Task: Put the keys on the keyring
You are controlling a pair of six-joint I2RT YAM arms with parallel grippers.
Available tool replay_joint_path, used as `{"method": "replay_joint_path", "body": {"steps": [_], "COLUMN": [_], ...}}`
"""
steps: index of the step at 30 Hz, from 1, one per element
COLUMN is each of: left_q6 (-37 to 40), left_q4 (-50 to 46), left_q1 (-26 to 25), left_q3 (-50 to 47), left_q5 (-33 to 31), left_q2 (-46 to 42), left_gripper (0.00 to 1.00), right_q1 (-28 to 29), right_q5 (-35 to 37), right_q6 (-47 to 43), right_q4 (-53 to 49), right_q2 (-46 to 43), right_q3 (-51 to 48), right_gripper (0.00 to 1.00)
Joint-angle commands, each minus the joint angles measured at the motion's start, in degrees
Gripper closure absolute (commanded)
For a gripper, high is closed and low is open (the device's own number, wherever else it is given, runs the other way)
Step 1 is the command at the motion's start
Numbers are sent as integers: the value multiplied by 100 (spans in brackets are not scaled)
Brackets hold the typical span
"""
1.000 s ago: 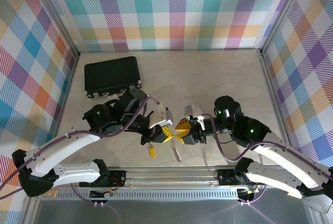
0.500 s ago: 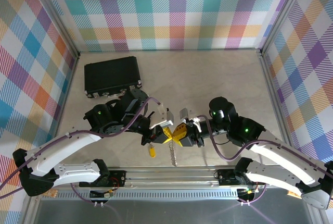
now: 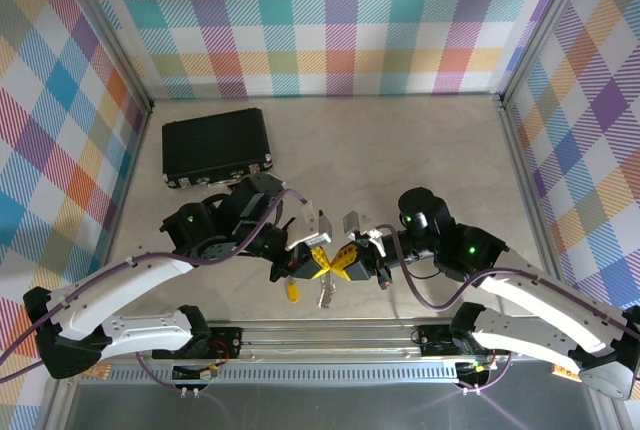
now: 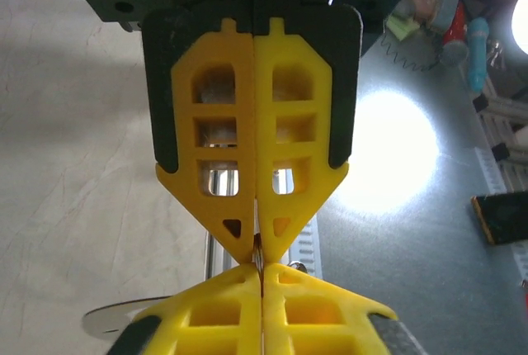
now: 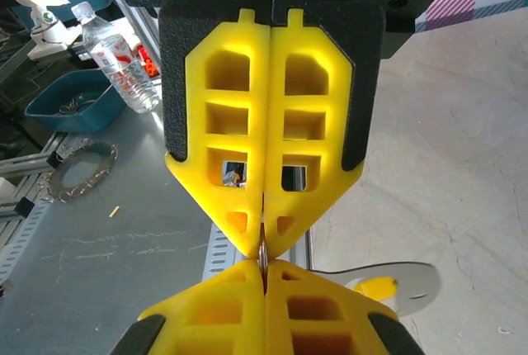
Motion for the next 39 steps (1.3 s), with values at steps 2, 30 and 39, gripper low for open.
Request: {"method": "replay_joint_path", "body": {"steps": [2, 30, 39], "left_q6": [-540, -1974, -1668], "left_q4": [1366, 4734, 4363], "left_q1": [-87, -68, -66], "left_q3": [-427, -1701, -1445], "left_q5": [72, -306, -319], "left_q2": [-416, -1137, -1093], "left_gripper": [65, 81, 100], "right_q1": [71, 78, 78], "right_q5": [158, 375, 414], "right_q6": [125, 1625, 1508], "right_q4": [457, 4139, 3994], "right_q2": [-364, -1227, -1216], "right_q3": [-100, -1524, -1471], "right_gripper": [100, 100, 100]}}
